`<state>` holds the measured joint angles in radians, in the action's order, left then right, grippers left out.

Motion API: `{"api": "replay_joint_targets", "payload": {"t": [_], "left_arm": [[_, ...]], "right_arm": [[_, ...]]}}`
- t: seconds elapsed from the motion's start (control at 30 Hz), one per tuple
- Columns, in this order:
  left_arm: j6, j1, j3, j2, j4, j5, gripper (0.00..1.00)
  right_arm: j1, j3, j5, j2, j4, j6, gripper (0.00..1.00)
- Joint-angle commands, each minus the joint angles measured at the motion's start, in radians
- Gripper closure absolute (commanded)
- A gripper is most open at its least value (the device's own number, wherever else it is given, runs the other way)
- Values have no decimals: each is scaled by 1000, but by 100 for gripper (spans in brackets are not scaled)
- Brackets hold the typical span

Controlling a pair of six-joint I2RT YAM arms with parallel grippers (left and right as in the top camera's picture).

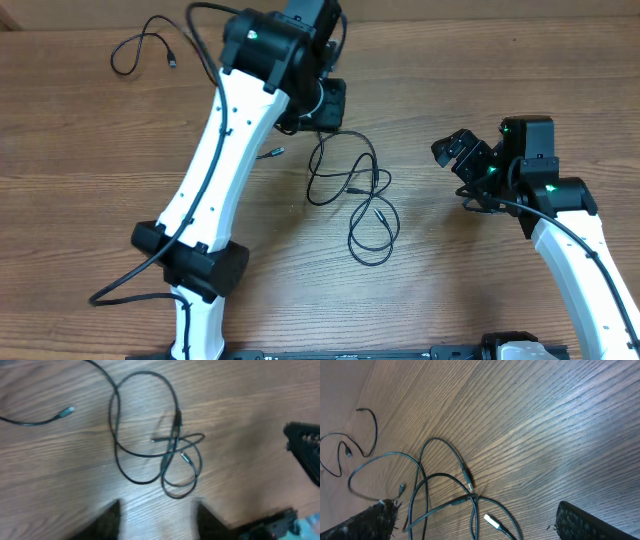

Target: Untangle cables

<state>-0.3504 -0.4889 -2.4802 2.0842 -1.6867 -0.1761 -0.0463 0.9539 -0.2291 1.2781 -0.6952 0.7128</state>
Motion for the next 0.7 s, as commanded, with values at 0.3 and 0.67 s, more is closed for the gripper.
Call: {"api": "replay_joint_targets", "payload": {"t": [0.3, 0.67], "left_arm": [[60, -55, 66, 1, -3, -57, 20], [189, -101, 356, -9, -3, -57, 20]], "right_arm": [[3, 15, 3, -8, 5, -8, 0], [3, 15, 3, -8, 5, -8, 0]]}}
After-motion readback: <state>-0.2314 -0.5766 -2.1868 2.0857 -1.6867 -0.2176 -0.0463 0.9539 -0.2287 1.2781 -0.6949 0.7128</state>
